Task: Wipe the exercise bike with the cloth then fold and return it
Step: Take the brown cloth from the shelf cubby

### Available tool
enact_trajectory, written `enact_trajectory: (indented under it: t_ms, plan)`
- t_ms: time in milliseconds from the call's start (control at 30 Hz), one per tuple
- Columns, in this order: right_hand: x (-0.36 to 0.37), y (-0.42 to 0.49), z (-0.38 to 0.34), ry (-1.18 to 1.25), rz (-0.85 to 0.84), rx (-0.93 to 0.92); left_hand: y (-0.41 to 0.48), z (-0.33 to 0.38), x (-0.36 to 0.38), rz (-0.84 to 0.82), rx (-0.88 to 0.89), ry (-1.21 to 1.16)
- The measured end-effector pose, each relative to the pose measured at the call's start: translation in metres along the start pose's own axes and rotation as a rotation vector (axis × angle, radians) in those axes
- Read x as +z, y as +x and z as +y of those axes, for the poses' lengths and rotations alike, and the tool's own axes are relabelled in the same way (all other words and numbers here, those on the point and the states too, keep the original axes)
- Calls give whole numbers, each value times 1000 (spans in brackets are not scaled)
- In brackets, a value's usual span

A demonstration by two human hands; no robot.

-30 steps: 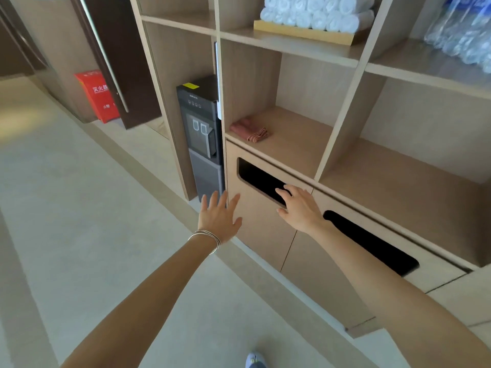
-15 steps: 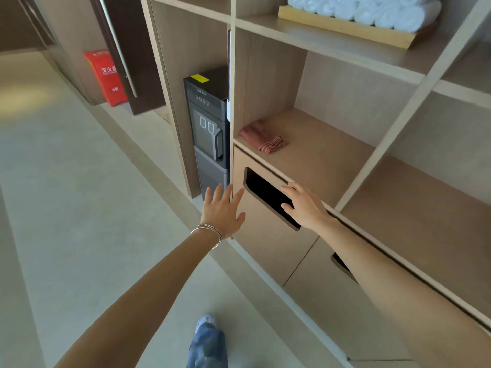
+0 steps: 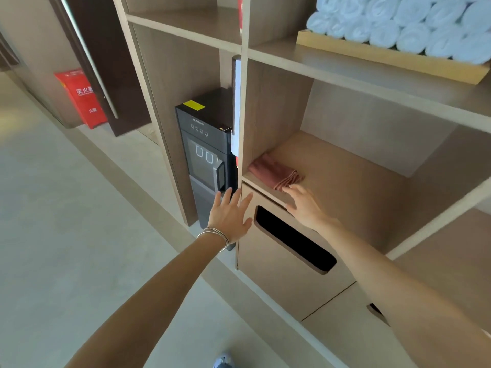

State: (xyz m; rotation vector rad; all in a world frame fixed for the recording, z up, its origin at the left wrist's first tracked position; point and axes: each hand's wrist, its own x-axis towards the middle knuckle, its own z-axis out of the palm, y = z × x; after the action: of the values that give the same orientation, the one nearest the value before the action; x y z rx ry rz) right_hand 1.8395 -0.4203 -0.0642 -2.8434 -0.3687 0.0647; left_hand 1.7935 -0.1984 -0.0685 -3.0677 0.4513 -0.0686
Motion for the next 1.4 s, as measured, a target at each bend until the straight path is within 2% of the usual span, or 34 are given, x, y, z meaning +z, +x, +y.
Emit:
enact_trajectory:
  t_ms: [200,400,700,867,1067,1200,1400]
  plan:
    - [16,40,4,27,-12,-9,25,-15,17,-35,44,-21]
    - [28,92,3,176,24,-29,42,-23,34,-38,22,-72]
    - [48,156,20,130,-15,-126,62,-29,54,-69,-70,-112]
    - [54,152,42,229,38,-191,68,-28,61,-74,-95,-148]
    - [59,116,62,295,76,-363,71,-16,76,-77,-72,-187]
    - [62,98,76,161,65,-447,74,-11,80,-53,-27,-206]
    - [58,99,63,120,175,-467,74,-6,83,-24,-40,-229]
